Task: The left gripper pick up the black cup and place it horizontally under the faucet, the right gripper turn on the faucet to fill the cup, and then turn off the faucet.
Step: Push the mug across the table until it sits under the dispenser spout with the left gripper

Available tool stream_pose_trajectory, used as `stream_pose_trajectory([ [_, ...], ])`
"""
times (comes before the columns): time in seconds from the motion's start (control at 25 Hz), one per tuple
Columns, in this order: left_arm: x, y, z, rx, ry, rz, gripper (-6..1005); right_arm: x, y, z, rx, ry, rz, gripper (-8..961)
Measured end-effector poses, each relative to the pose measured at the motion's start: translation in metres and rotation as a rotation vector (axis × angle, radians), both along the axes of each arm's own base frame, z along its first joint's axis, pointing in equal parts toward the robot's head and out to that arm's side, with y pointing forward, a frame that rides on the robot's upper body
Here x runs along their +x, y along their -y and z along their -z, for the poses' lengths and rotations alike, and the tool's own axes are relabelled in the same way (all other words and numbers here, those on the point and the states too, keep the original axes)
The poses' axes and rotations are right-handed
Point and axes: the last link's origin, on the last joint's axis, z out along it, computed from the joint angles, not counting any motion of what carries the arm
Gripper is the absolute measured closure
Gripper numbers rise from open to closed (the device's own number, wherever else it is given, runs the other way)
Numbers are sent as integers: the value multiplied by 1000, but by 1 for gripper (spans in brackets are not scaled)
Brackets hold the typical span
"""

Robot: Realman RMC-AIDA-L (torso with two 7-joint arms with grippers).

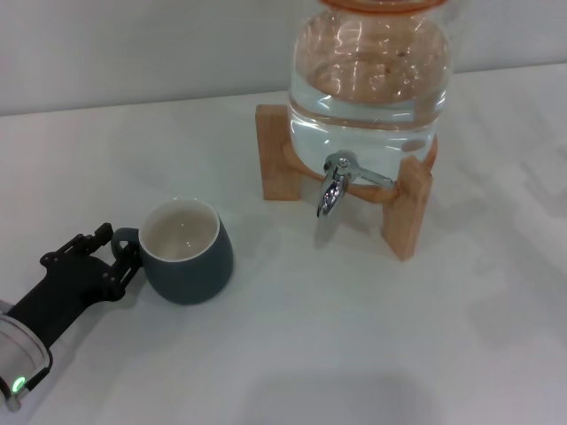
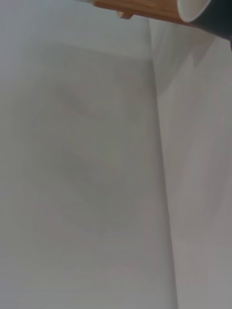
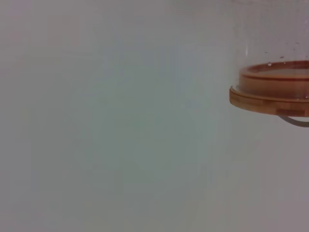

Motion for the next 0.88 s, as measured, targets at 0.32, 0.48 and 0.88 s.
stream_pose_trajectory([
  [0.32,5,0,3,-5,11,16,565,3,-4,1,-4,5,27,230],
  [0.48,6,5,6,0,8,30,627,2,-8,1,-6,7,32,230],
  [0.88,13,0,7,10,6,51,861,1,-13,0,-9,11,37,230],
])
